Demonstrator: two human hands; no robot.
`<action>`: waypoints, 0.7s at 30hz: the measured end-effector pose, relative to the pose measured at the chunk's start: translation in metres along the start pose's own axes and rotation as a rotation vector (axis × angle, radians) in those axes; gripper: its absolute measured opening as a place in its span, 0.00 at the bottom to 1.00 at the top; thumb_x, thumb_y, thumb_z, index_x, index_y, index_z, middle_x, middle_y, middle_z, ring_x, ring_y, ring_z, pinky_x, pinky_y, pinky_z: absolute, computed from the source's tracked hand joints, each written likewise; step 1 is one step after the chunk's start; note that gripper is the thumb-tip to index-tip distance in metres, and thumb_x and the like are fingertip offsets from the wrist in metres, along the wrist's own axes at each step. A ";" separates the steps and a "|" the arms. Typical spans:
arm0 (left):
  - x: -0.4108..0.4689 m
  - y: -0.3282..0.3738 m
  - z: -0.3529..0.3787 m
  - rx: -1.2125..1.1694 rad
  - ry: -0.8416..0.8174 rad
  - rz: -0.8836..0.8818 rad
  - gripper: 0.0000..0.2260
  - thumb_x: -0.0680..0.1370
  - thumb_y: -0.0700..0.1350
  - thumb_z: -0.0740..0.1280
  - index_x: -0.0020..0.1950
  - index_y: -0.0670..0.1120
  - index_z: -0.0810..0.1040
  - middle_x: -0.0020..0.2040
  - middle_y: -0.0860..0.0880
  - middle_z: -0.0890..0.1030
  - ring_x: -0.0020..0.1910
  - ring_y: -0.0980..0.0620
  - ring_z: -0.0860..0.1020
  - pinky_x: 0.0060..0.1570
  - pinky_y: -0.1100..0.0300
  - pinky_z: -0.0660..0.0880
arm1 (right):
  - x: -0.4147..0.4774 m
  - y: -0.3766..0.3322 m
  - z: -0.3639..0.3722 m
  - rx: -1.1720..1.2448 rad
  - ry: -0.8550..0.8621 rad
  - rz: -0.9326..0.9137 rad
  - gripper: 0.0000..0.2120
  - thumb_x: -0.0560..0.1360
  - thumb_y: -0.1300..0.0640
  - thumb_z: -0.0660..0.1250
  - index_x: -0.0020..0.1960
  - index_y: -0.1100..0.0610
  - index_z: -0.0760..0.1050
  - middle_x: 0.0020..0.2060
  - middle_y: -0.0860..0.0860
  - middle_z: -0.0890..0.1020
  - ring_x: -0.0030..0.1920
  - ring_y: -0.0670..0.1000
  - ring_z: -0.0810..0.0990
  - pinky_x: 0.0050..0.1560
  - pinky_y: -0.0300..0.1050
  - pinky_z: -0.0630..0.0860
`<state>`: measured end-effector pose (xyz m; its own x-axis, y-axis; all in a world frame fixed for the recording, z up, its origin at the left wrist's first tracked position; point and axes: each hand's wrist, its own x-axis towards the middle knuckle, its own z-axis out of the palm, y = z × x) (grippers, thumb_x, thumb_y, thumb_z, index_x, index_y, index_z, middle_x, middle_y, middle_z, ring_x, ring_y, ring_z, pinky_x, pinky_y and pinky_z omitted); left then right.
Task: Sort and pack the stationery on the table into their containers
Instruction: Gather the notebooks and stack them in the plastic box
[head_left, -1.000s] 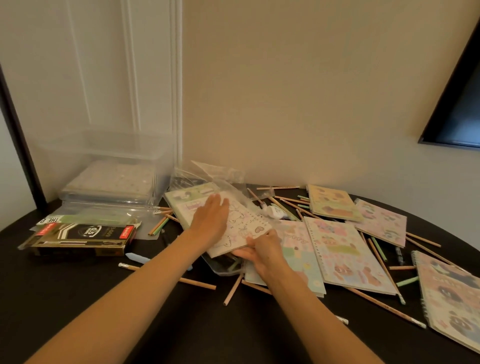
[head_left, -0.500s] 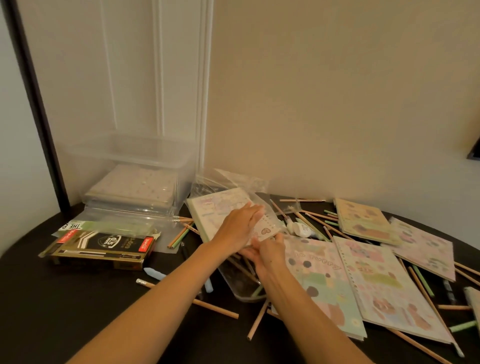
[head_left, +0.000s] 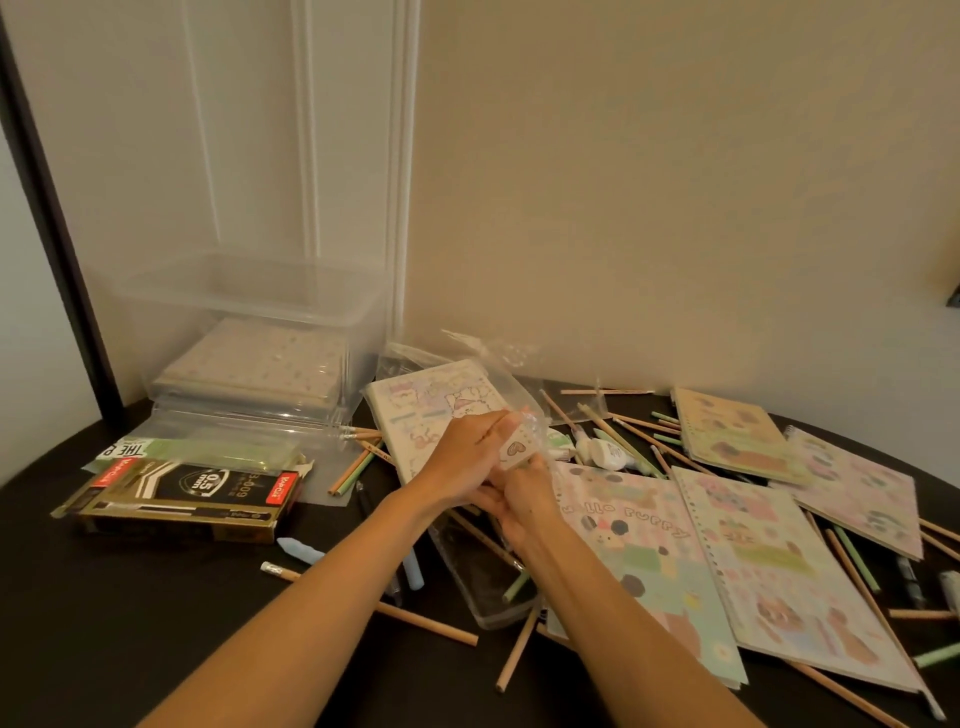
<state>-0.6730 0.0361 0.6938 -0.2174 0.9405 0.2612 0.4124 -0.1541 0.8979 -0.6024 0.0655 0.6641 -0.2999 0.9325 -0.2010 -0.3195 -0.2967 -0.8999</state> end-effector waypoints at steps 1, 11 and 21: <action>0.001 -0.001 -0.001 0.000 -0.005 -0.006 0.13 0.81 0.48 0.58 0.59 0.46 0.79 0.55 0.48 0.80 0.53 0.55 0.75 0.55 0.61 0.71 | 0.003 0.002 0.000 -0.047 -0.009 -0.014 0.14 0.81 0.66 0.53 0.63 0.57 0.68 0.56 0.61 0.77 0.57 0.61 0.78 0.41 0.52 0.82; -0.004 0.005 -0.002 0.110 -0.104 -0.172 0.13 0.81 0.45 0.59 0.59 0.42 0.79 0.60 0.42 0.79 0.60 0.45 0.76 0.54 0.60 0.70 | -0.013 -0.026 -0.019 -0.480 -0.227 0.154 0.11 0.79 0.66 0.58 0.60 0.64 0.72 0.50 0.62 0.81 0.40 0.51 0.83 0.38 0.39 0.81; 0.002 0.044 0.038 0.385 0.096 -0.098 0.17 0.79 0.38 0.55 0.68 0.43 0.71 0.66 0.43 0.73 0.64 0.43 0.71 0.61 0.55 0.67 | -0.041 -0.087 -0.103 -0.496 -0.168 0.135 0.17 0.76 0.68 0.63 0.64 0.63 0.70 0.50 0.58 0.81 0.49 0.53 0.82 0.50 0.43 0.80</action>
<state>-0.6219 0.0428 0.7203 -0.3462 0.9098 0.2289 0.6825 0.0769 0.7268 -0.4702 0.0743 0.7109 -0.4618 0.8349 -0.2994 0.1825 -0.2409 -0.9532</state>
